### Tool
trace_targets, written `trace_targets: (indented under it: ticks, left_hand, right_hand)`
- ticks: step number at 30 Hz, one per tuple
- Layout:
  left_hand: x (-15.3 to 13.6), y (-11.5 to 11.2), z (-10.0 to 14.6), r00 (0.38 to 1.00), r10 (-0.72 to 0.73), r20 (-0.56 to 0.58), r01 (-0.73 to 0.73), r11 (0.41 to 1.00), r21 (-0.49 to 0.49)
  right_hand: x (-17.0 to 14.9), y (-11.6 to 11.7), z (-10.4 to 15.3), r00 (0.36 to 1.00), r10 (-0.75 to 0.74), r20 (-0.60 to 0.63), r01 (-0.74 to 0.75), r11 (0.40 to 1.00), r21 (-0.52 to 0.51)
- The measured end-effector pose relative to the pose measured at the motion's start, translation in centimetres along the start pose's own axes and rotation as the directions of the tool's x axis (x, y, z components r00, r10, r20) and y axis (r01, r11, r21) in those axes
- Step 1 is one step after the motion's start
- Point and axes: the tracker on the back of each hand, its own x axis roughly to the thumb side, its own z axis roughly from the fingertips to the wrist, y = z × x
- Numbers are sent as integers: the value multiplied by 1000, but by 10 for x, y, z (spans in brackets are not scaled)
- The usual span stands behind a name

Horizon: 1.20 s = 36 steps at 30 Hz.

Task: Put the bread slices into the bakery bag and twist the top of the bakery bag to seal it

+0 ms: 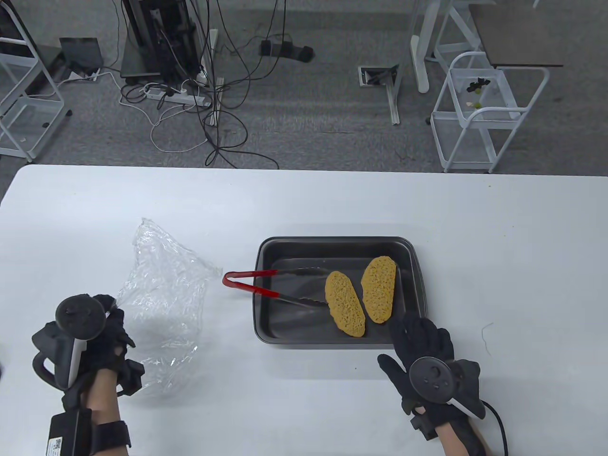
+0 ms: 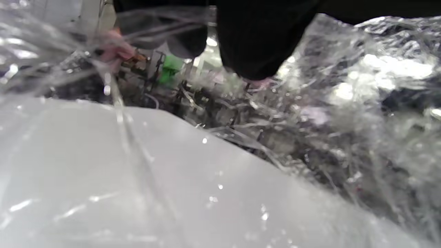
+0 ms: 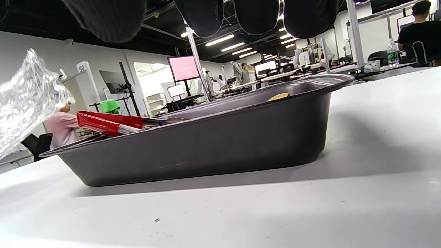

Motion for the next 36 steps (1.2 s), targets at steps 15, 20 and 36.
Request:
trace_targets:
  ticks: [15, 20, 36]
  left_hand:
    - [138, 52, 114, 758, -178, 628, 72, 979, 191]
    - [187, 41, 160, 590, -353, 726, 165, 933, 320]
    - [260, 15, 197, 496, -322, 807, 104, 944, 313]
  right_hand:
    - [-4, -16, 12, 978, -198, 72, 206, 971, -122]
    - [-2, -16, 13, 895, -414, 166, 424, 905, -33]
    - [-7, -20, 10, 829, -535, 162, 550, 832, -65]
